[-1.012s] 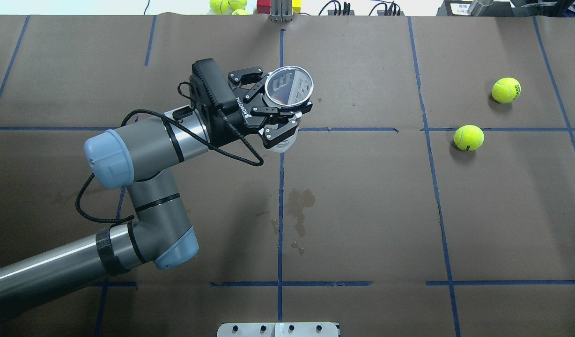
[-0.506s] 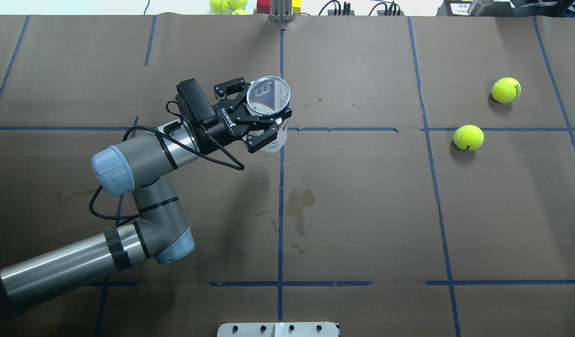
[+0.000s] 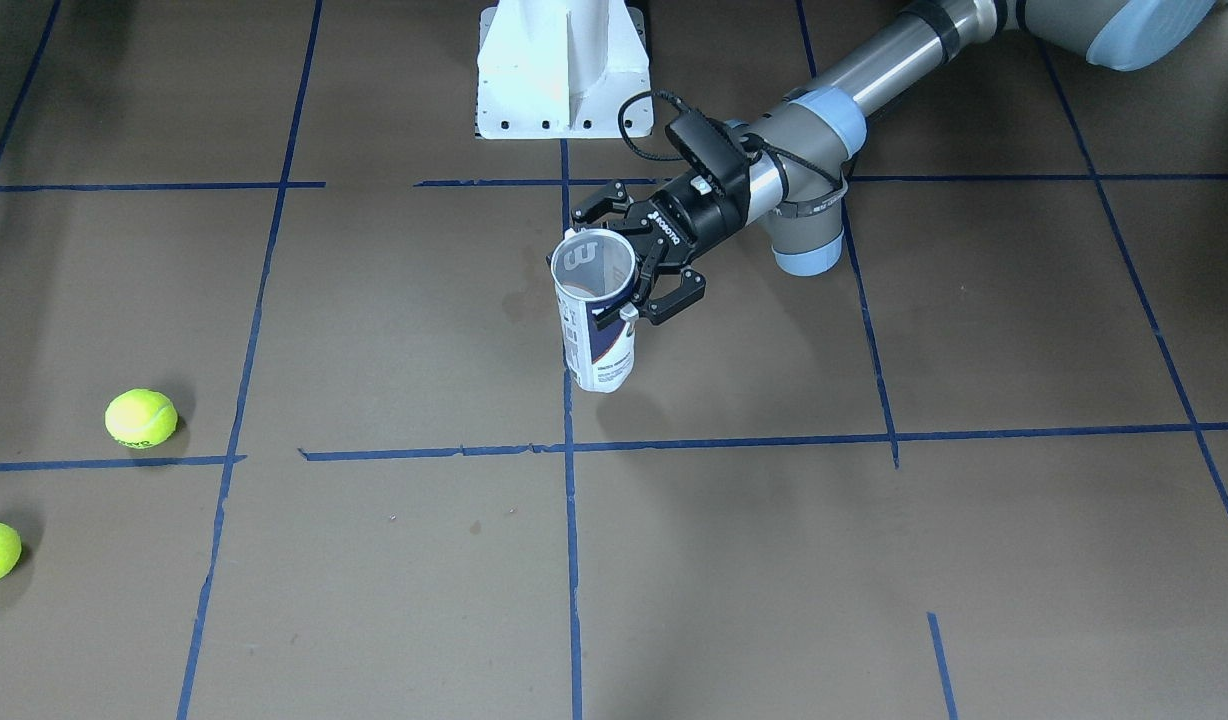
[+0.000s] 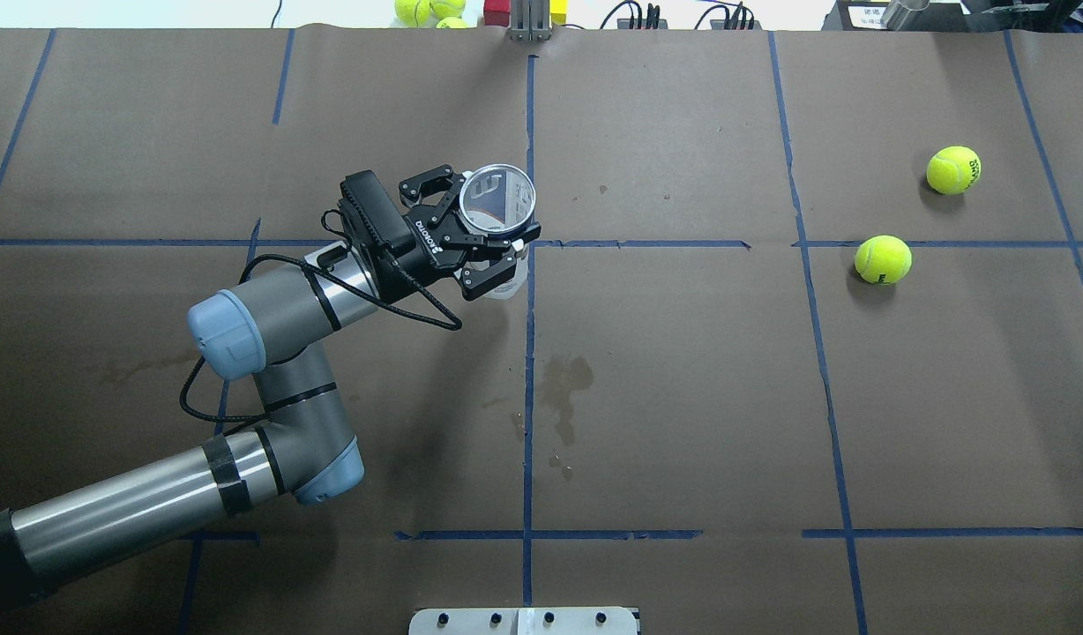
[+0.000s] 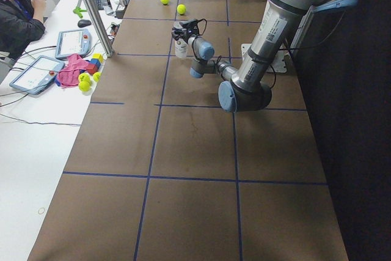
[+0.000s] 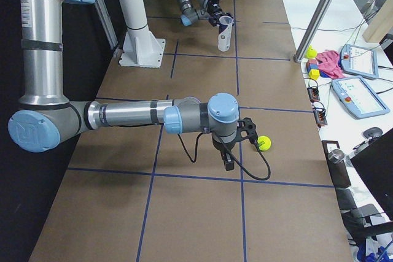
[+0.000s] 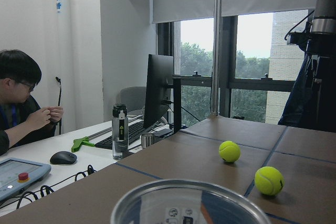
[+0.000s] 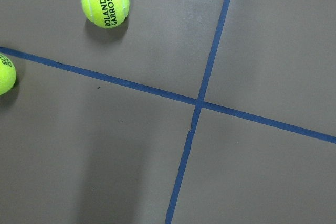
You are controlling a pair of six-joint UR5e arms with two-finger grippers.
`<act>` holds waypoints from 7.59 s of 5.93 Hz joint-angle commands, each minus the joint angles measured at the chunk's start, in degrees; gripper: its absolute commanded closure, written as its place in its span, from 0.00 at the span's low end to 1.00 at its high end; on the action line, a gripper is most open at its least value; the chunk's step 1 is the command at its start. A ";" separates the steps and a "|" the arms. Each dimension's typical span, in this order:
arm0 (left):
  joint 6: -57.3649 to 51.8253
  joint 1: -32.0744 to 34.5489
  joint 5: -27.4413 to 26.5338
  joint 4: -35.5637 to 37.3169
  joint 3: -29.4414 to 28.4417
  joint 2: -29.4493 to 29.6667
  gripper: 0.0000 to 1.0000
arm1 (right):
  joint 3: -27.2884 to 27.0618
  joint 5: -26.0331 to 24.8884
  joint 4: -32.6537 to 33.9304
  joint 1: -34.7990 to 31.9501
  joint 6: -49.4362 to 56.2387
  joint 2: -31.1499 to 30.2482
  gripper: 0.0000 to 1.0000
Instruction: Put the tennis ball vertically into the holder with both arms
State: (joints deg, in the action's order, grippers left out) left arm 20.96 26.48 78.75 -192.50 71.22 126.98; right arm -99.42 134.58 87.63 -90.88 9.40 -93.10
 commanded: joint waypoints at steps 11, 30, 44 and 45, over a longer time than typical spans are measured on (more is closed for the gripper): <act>-0.04 -2.84 -3.34 -1.04 -0.38 -0.77 0.08 | 0.01 -0.02 0.00 0.00 0.00 0.02 0.00; 0.05 -3.02 -0.53 6.08 2.35 -3.76 0.08 | -9.03 0.95 -0.09 10.94 -14.00 3.60 0.00; 0.05 -3.02 -0.62 6.08 2.35 -3.85 0.07 | 13.28 -14.44 -23.56 36.65 -33.04 15.49 0.59; 0.05 -3.02 -0.62 6.08 2.35 -3.85 0.07 | 12.85 -14.44 -23.56 36.65 -32.95 15.40 0.89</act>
State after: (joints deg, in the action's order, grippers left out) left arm 21.01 23.44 78.13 -186.42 73.56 123.13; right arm -86.27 120.17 64.07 -54.28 -23.62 -77.63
